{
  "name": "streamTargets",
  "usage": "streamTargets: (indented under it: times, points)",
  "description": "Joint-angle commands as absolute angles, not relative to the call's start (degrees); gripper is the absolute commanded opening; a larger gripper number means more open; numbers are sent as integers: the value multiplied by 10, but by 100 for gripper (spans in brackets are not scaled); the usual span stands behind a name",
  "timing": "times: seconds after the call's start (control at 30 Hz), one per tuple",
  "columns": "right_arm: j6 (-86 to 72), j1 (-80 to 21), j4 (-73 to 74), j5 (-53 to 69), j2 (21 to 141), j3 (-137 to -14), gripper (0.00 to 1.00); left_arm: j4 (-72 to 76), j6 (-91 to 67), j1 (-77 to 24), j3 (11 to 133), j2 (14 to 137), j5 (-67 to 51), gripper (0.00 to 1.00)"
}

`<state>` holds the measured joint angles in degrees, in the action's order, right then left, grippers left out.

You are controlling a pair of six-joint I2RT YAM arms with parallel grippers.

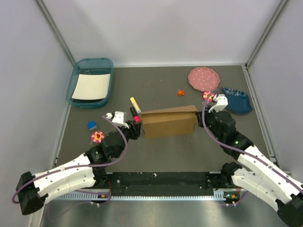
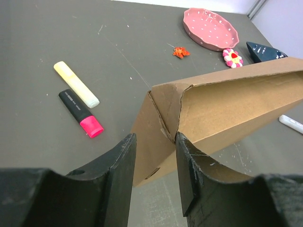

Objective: Fold the paper box

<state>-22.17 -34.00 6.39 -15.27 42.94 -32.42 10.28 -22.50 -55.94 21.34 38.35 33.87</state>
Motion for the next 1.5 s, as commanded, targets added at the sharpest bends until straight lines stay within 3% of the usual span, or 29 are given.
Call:
streamTargets:
  times: [0.0, 0.47, 1.07, 1.3, 1.47]
  points:
    - [-227, -343, 137, -160, 441, -333, 0, 103, -198, -555, 254, 402, 356, 44]
    - [-230, -343, 138, -154, 440, -338, 0, 91, -190, -554, 311, 419, 337, 46]
    - [-229, -343, 140, -149, 439, -341, 0, 103, -182, -535, 327, 464, 325, 33]
    - [-229, -343, 139, -148, 440, -339, 0, 115, -182, -533, 333, 483, 310, 20]
    - [-232, -343, 139, -144, 437, -338, 0, 122, -192, -533, 321, 488, 301, 0]
